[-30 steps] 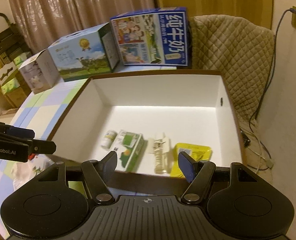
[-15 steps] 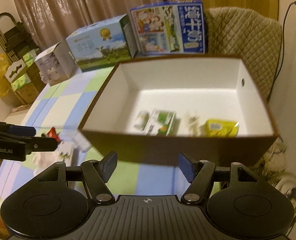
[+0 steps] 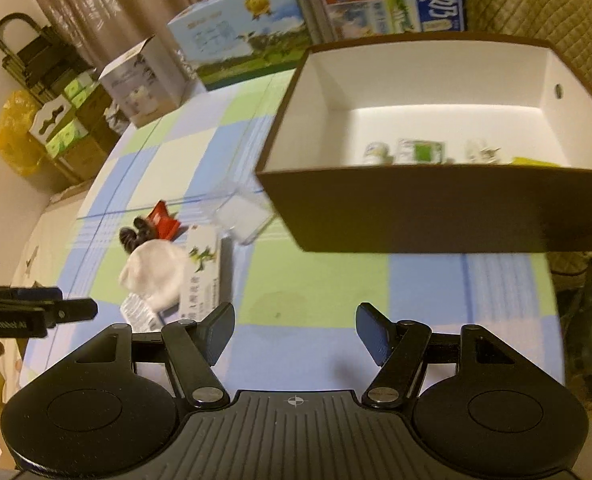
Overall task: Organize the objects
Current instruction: 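Return both tools to the table, left tool reaching for white tube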
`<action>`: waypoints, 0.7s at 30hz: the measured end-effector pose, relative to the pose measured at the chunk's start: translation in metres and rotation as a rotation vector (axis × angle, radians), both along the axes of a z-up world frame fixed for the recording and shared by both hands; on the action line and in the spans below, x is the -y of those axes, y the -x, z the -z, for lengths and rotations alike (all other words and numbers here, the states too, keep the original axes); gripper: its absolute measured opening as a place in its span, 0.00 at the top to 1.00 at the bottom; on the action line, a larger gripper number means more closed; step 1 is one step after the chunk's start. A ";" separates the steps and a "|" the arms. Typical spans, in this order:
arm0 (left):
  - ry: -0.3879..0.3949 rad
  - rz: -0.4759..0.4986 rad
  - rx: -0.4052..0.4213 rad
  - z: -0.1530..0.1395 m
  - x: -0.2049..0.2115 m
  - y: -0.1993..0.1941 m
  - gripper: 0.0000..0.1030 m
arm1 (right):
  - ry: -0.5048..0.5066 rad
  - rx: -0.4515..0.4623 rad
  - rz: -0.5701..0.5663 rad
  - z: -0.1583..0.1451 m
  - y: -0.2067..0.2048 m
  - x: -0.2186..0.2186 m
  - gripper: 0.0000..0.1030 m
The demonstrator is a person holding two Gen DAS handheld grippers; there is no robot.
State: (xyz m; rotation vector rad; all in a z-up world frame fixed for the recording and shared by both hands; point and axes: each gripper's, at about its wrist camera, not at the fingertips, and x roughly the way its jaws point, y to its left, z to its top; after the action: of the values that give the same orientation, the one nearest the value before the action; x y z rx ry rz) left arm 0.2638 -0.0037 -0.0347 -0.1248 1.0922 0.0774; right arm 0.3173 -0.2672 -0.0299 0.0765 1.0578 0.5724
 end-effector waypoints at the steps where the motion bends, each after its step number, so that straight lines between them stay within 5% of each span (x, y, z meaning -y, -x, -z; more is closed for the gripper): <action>1: 0.000 -0.010 -0.014 0.005 -0.005 0.002 0.19 | 0.003 -0.001 -0.002 0.001 0.002 -0.004 0.37; 14: 0.021 -0.060 -0.067 0.063 -0.005 -0.019 0.17 | 0.039 -0.043 0.089 0.017 0.008 0.004 0.37; 21: -0.053 -0.044 -0.104 0.090 0.007 -0.035 0.17 | 0.044 -0.059 0.124 0.019 0.009 0.018 0.37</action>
State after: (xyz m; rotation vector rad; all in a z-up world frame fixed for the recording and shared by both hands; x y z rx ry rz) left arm 0.2984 -0.0108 -0.1250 -0.0980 1.1898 0.1541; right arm 0.3087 -0.2853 -0.0488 0.1195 1.1141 0.4369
